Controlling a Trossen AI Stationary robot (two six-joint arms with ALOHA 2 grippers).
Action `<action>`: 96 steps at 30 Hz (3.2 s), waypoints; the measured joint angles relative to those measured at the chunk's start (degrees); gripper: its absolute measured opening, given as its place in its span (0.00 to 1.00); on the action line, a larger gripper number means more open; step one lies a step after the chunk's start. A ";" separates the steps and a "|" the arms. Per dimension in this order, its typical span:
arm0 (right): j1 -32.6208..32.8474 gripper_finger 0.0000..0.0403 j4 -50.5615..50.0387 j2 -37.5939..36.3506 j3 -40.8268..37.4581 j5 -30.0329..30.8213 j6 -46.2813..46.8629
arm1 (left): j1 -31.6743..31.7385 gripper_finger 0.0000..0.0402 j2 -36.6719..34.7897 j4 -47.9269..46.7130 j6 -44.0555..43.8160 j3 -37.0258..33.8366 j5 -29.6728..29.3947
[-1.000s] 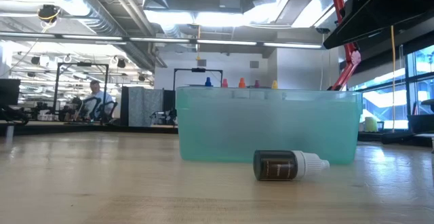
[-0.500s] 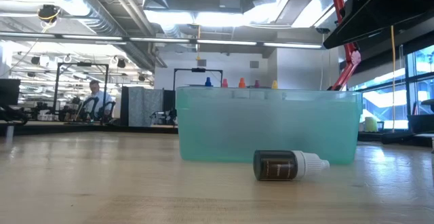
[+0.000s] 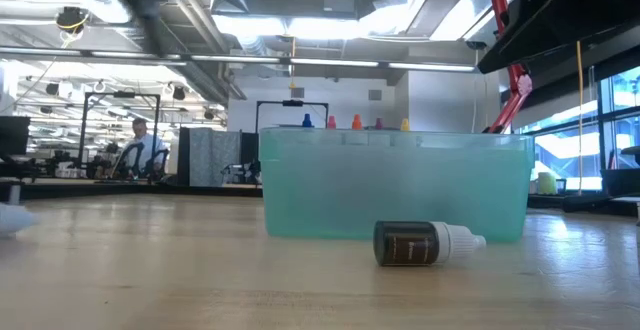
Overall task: Pick & Place food coloring
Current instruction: Put the small green food coloring bottle into the green bin, then put the small blue food coloring bottle into the green bin
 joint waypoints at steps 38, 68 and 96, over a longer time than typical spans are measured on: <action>0.02 0.48 -10.67 0.00 0.02 -2.14 3.53 | 21.47 0.17 27.27 -5.21 40.20 20.91 8.88; 0.02 0.48 -8.21 0.00 0.02 -11.37 3.39 | 20.36 0.27 27.55 -4.98 39.67 20.89 8.85; 11.36 0.48 -18.13 0.74 13.88 -22.19 5.72 | 20.24 0.34 5.96 12.27 37.58 10.81 8.74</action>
